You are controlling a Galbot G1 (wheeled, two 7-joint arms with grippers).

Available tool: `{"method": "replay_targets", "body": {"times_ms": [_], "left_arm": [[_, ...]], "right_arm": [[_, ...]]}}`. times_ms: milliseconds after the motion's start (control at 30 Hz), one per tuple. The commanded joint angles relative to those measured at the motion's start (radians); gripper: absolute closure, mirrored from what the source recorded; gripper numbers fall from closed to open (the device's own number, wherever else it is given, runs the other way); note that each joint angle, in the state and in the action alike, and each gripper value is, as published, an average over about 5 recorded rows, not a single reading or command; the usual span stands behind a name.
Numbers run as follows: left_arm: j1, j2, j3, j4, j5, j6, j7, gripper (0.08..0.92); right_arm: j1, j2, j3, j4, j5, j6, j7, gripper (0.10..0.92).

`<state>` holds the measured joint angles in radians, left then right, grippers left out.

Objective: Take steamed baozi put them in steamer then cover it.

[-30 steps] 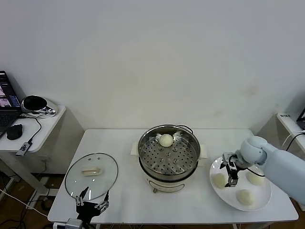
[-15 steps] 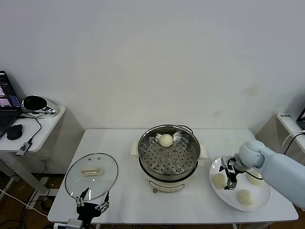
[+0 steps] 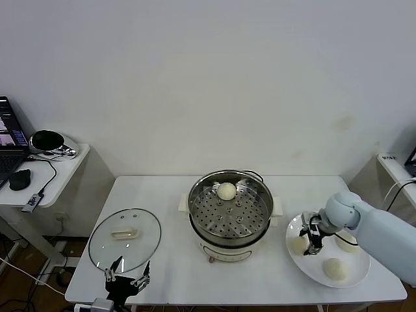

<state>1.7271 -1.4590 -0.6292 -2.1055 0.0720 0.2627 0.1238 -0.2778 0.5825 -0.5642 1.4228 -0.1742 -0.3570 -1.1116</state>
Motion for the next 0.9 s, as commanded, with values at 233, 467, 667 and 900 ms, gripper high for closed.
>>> {"method": "replay_targets", "body": {"times_ms": [233,467,667,900], "left_arm": [[-0.037,0.003,0.012,0.023,0.003,0.000,0.001,0.177],[-0.050,0.003,-0.012,0.011,0.008,0.001,-0.002,0.177],[-0.049,0.011,-0.020,-0.018,0.010,0.015,-0.012,0.177],[-0.047,0.011,-0.034,-0.035,0.029,0.080,-0.040,0.177]], "right_arm": [[0.303,-0.117,-0.105,0.092,0.120,-0.015,-0.047,0.423],[0.671,-0.120,-0.312,0.165,0.239,-0.052,-0.117,0.423],[0.924,0.046,-0.493,0.161,0.365,-0.127,-0.131,0.423],[0.953,0.300,-0.549,0.083,0.426,-0.213,-0.129,0.423]]}}
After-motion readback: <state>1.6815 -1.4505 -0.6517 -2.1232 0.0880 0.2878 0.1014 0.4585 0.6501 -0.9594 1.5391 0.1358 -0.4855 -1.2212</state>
